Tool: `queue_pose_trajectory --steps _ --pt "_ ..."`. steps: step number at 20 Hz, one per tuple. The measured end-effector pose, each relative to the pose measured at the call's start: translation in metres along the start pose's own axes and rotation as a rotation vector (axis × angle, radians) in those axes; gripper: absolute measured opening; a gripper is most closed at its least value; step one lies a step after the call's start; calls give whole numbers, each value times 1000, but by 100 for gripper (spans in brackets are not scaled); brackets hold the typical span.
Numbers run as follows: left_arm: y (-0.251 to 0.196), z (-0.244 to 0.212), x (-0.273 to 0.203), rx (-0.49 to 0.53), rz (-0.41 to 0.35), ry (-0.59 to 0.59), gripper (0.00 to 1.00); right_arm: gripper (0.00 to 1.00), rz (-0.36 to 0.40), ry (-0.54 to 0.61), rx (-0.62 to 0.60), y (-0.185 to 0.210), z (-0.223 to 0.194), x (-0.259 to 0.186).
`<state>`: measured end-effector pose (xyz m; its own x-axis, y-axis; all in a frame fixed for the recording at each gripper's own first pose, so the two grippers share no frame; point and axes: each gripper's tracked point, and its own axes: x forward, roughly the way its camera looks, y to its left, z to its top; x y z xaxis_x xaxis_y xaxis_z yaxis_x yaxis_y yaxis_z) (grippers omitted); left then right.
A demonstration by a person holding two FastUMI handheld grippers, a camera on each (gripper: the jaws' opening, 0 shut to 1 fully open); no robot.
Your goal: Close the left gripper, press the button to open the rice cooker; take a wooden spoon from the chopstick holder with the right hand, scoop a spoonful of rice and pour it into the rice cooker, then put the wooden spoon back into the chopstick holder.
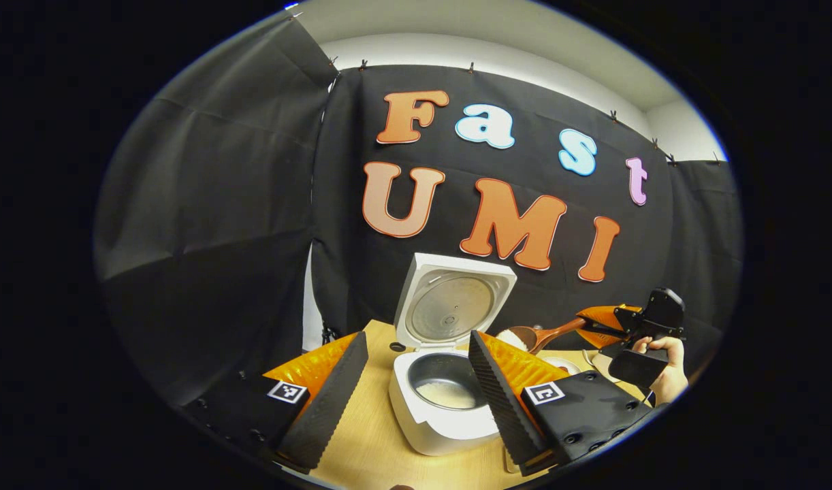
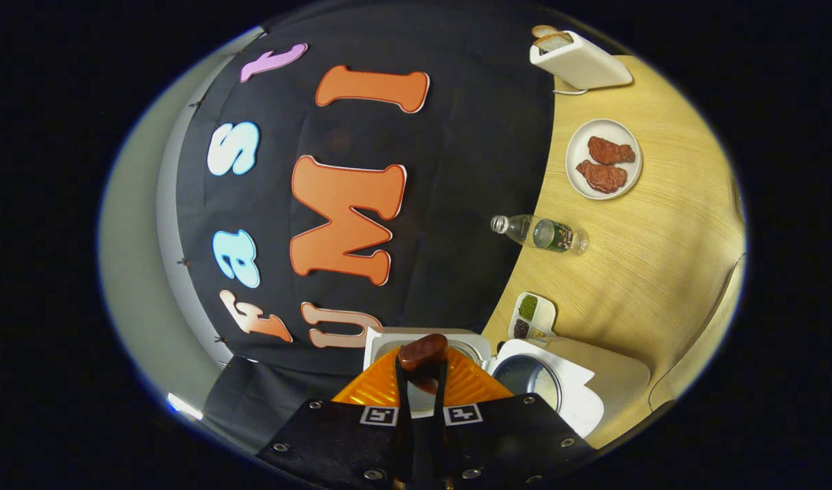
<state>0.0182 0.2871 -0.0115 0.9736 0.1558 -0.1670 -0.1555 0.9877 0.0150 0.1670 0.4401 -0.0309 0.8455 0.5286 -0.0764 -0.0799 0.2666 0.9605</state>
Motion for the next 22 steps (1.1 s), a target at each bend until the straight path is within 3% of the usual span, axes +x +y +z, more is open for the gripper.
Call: queue_pose_trajectory --steps 6,22 --pt "12 3 7 7 8 1 100 10 21 -20 -154 25 -5 10" --pt "16 1 10 16 0 -8 100 10 72 -31 -281 56 -18 16"
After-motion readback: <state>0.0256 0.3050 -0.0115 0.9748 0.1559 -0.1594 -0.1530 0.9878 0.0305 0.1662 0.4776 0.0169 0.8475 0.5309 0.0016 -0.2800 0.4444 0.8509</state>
